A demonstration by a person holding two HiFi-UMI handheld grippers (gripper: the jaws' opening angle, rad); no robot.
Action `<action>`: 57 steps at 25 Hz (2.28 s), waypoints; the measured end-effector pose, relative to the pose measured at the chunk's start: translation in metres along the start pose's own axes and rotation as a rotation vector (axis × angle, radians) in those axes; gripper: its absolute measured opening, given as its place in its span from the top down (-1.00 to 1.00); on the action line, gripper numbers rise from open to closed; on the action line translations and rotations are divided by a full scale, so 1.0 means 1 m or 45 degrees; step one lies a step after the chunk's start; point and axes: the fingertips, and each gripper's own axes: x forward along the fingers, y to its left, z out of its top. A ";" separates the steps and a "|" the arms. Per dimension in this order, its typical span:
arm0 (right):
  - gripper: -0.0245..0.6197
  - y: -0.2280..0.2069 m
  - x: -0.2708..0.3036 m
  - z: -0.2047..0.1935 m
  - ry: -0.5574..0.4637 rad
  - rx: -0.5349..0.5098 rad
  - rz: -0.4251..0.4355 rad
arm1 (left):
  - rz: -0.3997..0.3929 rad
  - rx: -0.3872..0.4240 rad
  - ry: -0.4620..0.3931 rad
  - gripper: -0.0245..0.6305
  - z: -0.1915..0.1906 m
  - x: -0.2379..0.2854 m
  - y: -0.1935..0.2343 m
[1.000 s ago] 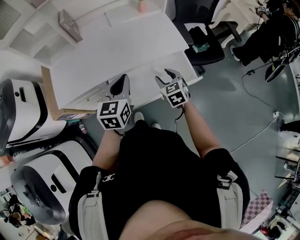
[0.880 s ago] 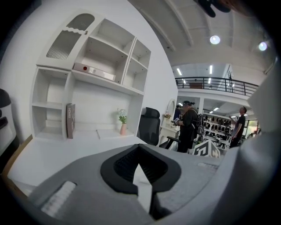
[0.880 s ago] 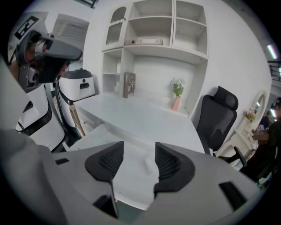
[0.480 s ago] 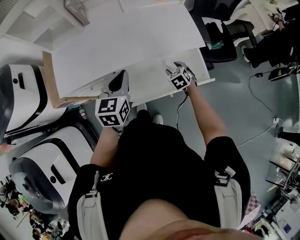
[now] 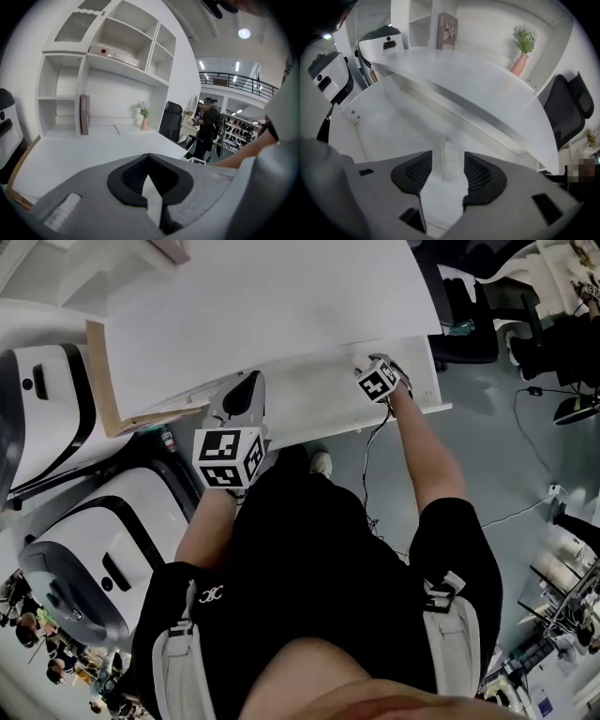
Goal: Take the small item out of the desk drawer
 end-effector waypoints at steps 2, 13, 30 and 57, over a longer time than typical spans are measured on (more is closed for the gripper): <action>0.27 0.001 0.010 -0.003 0.032 -0.004 0.018 | 0.002 -0.019 0.017 0.88 -0.005 0.004 0.006; 0.82 -0.006 0.027 -0.010 0.050 0.013 -0.045 | 0.000 -0.016 0.048 0.88 -0.011 0.016 0.009; 0.49 -0.058 0.040 -0.021 0.049 -0.016 -0.212 | 0.000 0.021 0.126 0.88 -0.029 0.023 0.000; 0.57 -0.019 -0.144 -0.016 -0.419 0.372 -0.254 | -0.269 0.095 -0.043 0.88 0.023 0.034 -0.090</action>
